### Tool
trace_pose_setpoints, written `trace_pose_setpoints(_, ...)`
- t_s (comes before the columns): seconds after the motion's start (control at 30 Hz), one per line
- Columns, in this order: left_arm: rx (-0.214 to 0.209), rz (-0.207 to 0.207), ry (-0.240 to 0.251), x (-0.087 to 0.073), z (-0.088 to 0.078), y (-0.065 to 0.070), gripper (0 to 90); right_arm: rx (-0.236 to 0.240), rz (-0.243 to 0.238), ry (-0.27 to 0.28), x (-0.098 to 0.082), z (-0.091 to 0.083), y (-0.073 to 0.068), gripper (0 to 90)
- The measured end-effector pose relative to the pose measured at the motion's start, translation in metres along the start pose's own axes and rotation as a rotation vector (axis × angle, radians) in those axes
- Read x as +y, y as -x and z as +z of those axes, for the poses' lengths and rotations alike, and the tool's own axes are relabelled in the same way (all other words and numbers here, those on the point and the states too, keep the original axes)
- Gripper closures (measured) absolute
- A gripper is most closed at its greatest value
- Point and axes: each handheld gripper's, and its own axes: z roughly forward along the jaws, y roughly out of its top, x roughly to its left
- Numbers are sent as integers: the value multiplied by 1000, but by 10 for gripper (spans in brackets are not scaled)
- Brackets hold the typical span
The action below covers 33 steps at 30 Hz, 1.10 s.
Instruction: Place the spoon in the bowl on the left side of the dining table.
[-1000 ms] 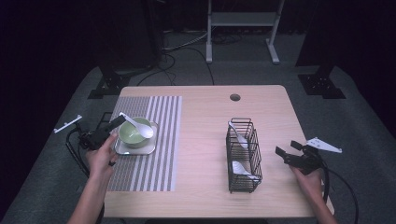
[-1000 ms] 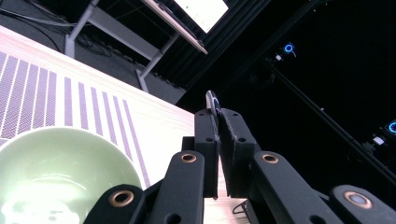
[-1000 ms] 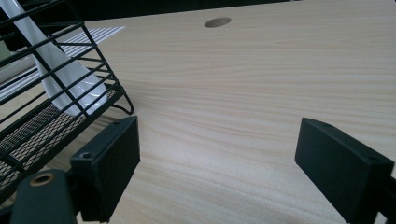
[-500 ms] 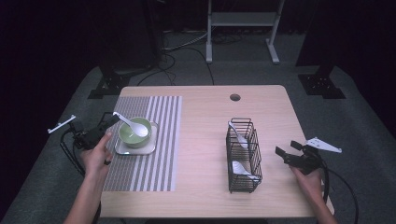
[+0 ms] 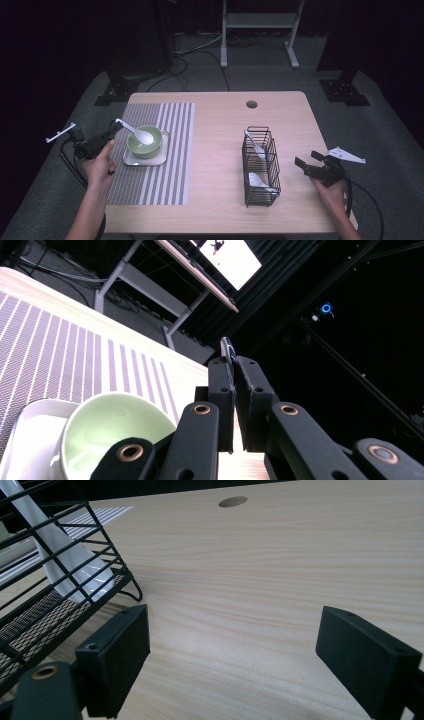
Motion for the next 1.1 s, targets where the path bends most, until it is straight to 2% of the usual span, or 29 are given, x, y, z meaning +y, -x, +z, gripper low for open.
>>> trace_pose_setpoints(0.53, 53, -25, 29, 5, -8, -16, 861, 0, 4, -4, 0, 0, 0, 129)
trace_pose_setpoints(1.1, 99, -34, 28, 3, -7, -28, 861, 0, 6, -5, 0, 0, 0, 129)
